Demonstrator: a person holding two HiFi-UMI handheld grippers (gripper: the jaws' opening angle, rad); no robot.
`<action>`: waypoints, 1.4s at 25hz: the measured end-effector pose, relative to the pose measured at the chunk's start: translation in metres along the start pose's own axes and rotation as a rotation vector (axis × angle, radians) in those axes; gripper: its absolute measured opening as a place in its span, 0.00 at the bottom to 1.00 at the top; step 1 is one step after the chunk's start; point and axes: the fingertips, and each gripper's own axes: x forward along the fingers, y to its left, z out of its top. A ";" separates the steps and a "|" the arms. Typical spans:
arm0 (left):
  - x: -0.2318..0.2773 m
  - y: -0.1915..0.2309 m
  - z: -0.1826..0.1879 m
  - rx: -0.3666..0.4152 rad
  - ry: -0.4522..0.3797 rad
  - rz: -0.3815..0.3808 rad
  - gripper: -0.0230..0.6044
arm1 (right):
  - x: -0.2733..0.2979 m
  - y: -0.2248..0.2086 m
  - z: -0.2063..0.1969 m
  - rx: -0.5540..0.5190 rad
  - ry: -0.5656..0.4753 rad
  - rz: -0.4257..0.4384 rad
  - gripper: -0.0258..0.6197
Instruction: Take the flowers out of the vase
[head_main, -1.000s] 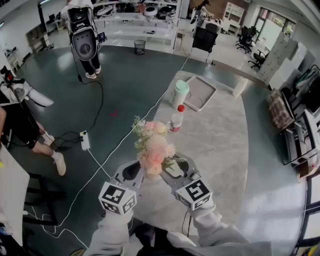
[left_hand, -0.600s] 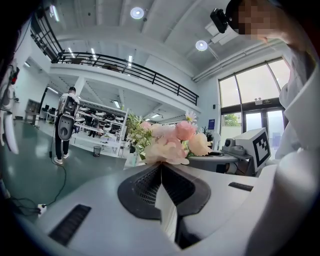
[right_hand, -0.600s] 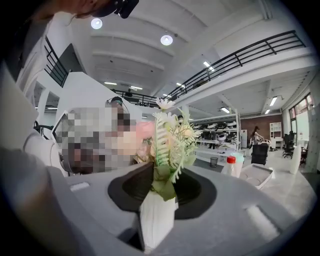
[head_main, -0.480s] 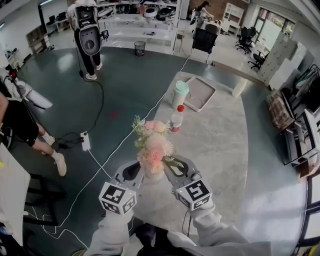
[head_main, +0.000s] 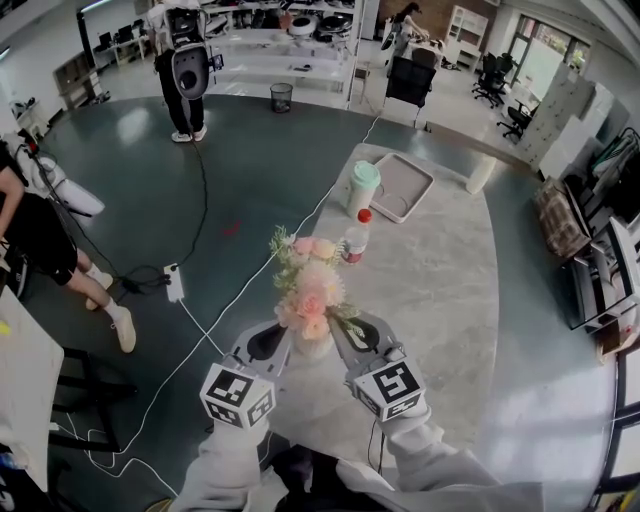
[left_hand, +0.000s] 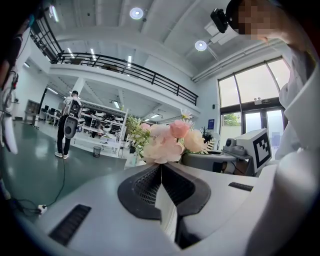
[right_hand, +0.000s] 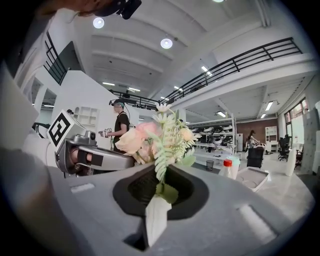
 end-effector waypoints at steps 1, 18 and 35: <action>-0.001 0.001 0.000 0.001 0.000 0.001 0.04 | 0.000 0.000 0.001 0.000 -0.004 -0.001 0.08; -0.014 0.001 0.003 0.004 -0.015 -0.001 0.04 | -0.008 -0.004 0.032 0.039 -0.137 -0.065 0.07; -0.030 -0.012 0.013 0.022 -0.038 -0.001 0.04 | -0.028 -0.002 0.074 0.043 -0.270 -0.105 0.07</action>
